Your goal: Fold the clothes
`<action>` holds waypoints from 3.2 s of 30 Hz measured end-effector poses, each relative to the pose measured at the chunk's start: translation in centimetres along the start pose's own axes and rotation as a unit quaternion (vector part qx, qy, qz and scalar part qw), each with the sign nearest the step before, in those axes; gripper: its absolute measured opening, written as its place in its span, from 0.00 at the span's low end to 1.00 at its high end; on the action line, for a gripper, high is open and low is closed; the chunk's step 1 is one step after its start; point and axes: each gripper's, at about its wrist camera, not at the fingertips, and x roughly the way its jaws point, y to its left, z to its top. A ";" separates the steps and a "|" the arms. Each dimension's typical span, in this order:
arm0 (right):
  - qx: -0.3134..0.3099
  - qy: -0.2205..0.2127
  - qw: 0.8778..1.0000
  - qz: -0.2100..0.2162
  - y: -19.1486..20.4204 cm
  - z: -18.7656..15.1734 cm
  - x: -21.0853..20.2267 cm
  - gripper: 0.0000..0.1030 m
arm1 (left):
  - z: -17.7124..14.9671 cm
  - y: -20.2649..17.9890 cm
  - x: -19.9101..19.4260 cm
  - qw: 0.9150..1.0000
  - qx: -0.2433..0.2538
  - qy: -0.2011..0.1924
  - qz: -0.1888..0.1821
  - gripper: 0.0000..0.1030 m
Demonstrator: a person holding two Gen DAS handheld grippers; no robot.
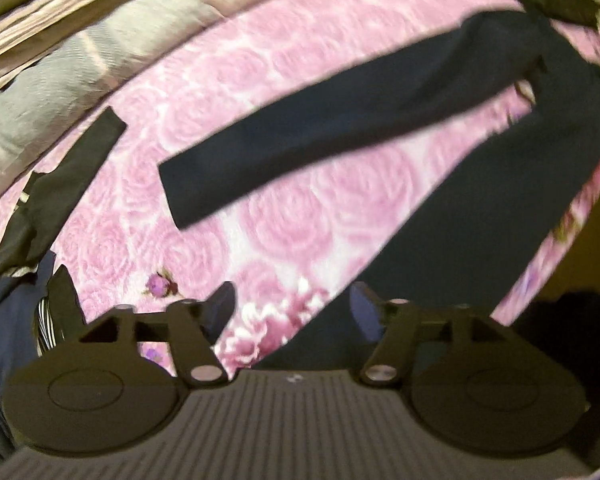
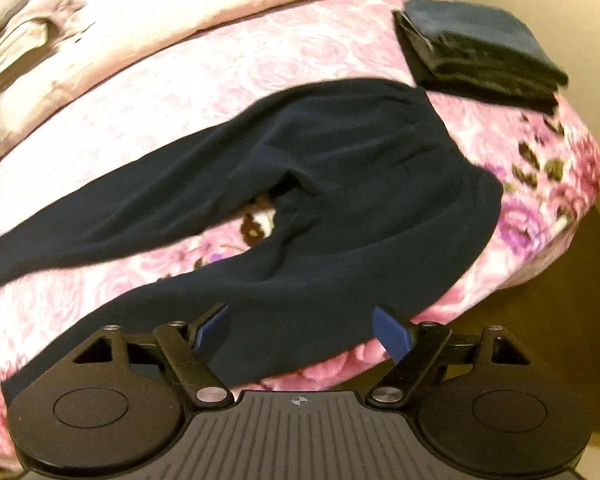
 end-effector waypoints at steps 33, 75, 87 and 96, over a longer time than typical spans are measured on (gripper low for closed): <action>-0.193 0.025 0.980 -0.031 7.2 -3.2 -2.5 0.79 | -0.4 0.2 0.8 1.000 -0.005 -0.012 -0.012 0.87; -0.449 0.040 0.892 0.006 -6.5 23.3 23.9 0.45 | 18.8 6.1 27.6 0.943 0.315 0.110 -0.019 0.47; -0.444 0.040 0.895 -0.002 -6.8 25.4 26.8 0.46 | 19.4 6.2 28.0 0.911 0.370 0.152 -0.101 0.03; -0.543 0.023 0.840 0.009 -8.4 26.0 27.0 0.82 | 16.4 4.3 24.4 0.917 0.387 0.092 -0.015 0.03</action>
